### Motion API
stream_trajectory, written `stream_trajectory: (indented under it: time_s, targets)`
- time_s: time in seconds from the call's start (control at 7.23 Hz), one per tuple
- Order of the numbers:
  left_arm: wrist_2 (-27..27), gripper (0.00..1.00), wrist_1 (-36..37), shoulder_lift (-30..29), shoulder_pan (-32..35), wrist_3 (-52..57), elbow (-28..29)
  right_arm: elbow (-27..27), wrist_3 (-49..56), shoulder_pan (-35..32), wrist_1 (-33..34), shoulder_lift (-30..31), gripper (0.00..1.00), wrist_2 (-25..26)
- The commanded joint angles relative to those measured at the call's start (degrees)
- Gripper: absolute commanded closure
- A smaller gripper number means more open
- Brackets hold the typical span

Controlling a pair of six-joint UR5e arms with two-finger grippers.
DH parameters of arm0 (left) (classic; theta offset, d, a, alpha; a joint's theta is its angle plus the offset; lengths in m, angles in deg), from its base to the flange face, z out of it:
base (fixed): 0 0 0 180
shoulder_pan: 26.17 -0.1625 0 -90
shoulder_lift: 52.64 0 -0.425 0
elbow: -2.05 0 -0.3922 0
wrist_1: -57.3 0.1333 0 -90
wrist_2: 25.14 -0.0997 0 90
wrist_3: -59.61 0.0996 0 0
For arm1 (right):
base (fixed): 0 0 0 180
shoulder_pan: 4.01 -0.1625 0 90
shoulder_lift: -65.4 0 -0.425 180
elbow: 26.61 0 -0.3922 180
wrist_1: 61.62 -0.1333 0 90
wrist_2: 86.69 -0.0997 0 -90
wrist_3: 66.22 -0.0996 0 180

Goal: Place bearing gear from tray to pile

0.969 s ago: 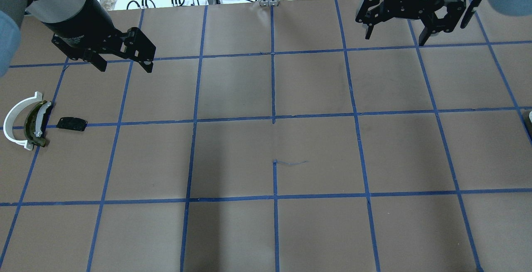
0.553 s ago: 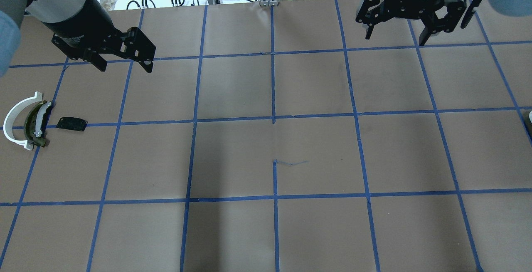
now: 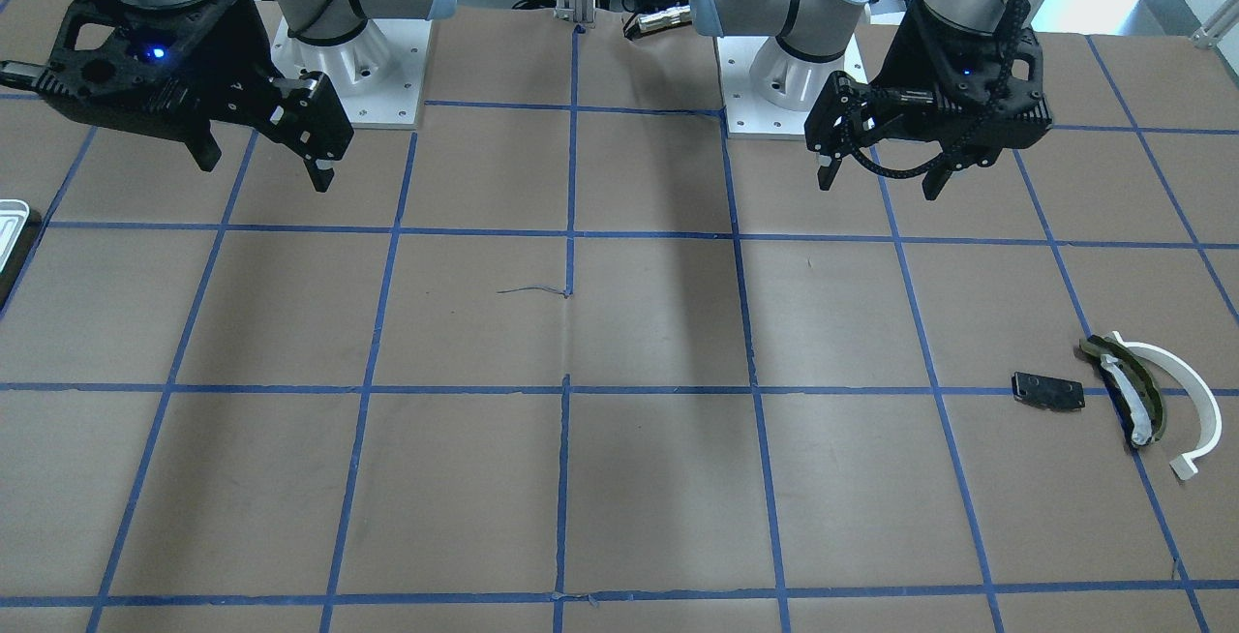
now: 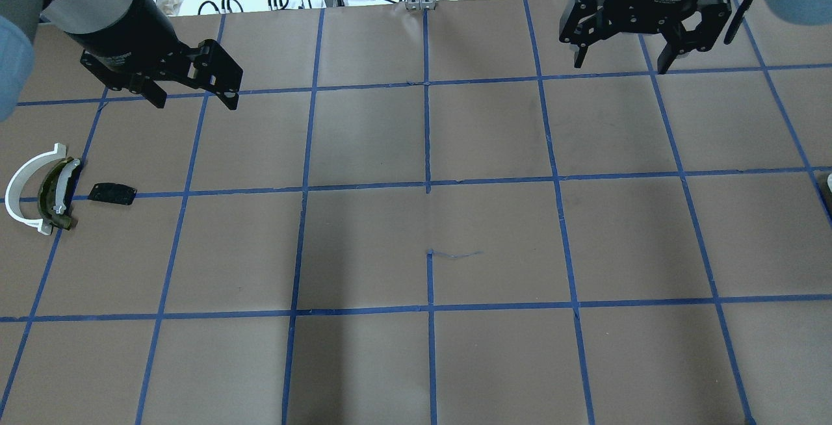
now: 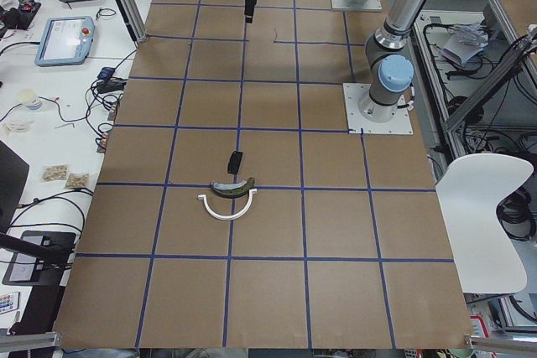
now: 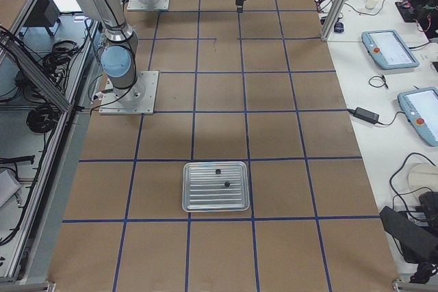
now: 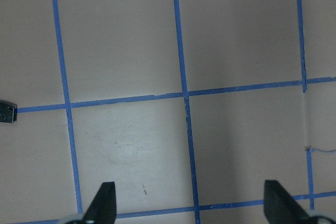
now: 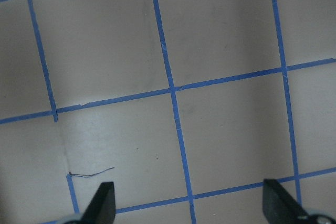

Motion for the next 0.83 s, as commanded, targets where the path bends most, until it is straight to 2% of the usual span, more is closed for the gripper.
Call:
stream_trajectory:
  time_s: [0.0, 0.14, 0.28, 0.55, 0.69]
  targets:
    - [-0.14, 0.0, -0.36, 0.16, 0.09, -0.7, 0.05, -0.06, 15.39, 5.52, -1.75, 0.06, 0.0, 0.34]
    - [-0.14, 0.0, -0.7, 0.68, 0.09, -0.7, 0.14, 0.03, 23.98, 9.3, -2.19, 0.15, 0.0, 4.78]
    - [-0.14, 0.0, -0.8, 0.77, 0.09, -0.79, 0.22, 0.03, 37.55, 12.55, -1.5, 0.16, 0.0, 7.96]
    - [-0.23, 0.0, -0.71, 0.51, 0.09, -0.79, 0.14, 1.08, 56.33, 24.38, -1.49, -0.19, 0.0, 7.03]
    - [-0.23, 0.0, -0.53, 0.51, 0.09, -0.7, 0.14, 4.3, 64.94, 32.54, 1.73, -0.46, 0.0, 6.76]
